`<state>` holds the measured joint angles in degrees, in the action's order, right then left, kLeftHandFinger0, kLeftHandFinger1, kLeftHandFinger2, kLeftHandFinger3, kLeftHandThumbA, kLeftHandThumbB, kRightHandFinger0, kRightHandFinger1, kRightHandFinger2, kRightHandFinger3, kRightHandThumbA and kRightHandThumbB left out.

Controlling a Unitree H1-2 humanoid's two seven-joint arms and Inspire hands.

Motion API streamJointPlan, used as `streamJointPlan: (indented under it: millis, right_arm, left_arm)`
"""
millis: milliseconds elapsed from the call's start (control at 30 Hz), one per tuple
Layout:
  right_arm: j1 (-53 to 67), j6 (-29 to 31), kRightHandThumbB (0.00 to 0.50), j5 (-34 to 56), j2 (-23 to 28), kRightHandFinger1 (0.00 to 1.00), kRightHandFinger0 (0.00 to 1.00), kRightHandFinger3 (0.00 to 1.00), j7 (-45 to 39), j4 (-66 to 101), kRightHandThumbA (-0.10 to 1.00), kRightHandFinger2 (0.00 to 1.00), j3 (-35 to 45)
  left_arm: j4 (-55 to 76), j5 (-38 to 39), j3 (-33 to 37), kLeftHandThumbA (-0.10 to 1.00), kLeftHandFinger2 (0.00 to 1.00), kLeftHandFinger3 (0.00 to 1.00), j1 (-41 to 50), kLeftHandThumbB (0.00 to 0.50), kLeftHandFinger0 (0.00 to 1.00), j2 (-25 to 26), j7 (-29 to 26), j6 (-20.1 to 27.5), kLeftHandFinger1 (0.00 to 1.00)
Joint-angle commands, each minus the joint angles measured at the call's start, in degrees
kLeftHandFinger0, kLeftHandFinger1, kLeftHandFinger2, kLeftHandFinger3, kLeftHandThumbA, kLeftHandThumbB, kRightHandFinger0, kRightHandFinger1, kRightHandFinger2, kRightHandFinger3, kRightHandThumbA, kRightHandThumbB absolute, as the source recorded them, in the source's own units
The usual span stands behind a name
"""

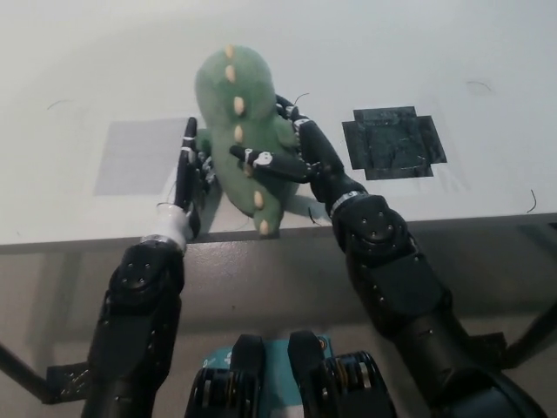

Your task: Use both hands to pick up a dinasour on the right side and move it to the left side

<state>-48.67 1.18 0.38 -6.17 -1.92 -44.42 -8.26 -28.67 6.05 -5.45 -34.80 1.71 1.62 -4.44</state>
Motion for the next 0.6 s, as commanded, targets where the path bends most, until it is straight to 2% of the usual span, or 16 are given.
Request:
streamJointPlan:
  millis: [0,33,133,200,233,267,467,567]
  right_arm:
    - [-2.28,-1.47,0.231,-1.85,-3.67,1.0,1.0,1.0,-3.85,3.52,1.0,1.0,-3.44]
    - [-2.15,-1.73,0.226,-1.68,-3.73,1.0,1.0,1.0,-4.11,4.05,1.0,1.0,-3.59]
    - [-2.22,-1.89,0.177,-2.1,-3.87,1.0,1.0,1.0,-3.99,4.69,1.0,1.0,-4.21]
    - [-2.25,-1.82,0.181,-2.04,-4.04,1.0,1.0,1.0,-3.96,4.83,1.0,1.0,-4.41]
    - [-2.11,-2.15,0.162,-1.74,-4.15,1.0,1.0,1.0,-4.38,5.7,1.0,1.0,-4.53]
    - [-1.97,-2.38,0.16,-1.38,-4.28,1.0,1.0,1.0,-4.7,6.29,1.0,1.0,-4.54]
    - [-1.58,-2.84,0.165,-0.67,-5.33,1.0,1.0,1.0,-5.54,8.53,1.0,1.0,-5.12]
    - [-1.48,-3.3,0.167,-0.68,-5.5,1.0,1.0,1.0,-5.49,9.02,1.0,1.0,-5.22]
  left_arm:
    - [6.71,1.46,0.78,1.0,1.0,1.0,-1.65,0.403,1.0,-0.35,1.86,-0.93,1.0]
    - [7.51,0.47,1.04,1.0,1.0,1.0,-1.17,0.407,1.0,-0.03,1.29,-0.55,1.0]
    - [9.0,0.57,0.75,1.0,1.0,1.0,-0.55,0.369,1.0,0.05,0.66,-0.69,1.0]
    - [10.24,0.86,0.73,1.0,1.0,1.0,-0.19,0.381,1.0,0.19,0.85,-1.67,1.0]
    - [11.31,1.77,0.51,1.0,1.0,1.0,0.21,0.405,1.0,0.37,1.63,-2.02,1.0]
    - [12.43,2.62,0.24,1.0,1.0,1.0,0.65,0.413,1.0,0.39,2.1,-2.63,1.0]
    - [16.01,2.94,-0.55,1.0,1.0,1.0,2.45,0.363,1.0,0.96,2.0,-1.5,1.0]
    - [16.41,3.14,-0.72,1.0,1.0,1.0,2.67,0.362,1.0,1.16,2.18,-1.56,1.0]
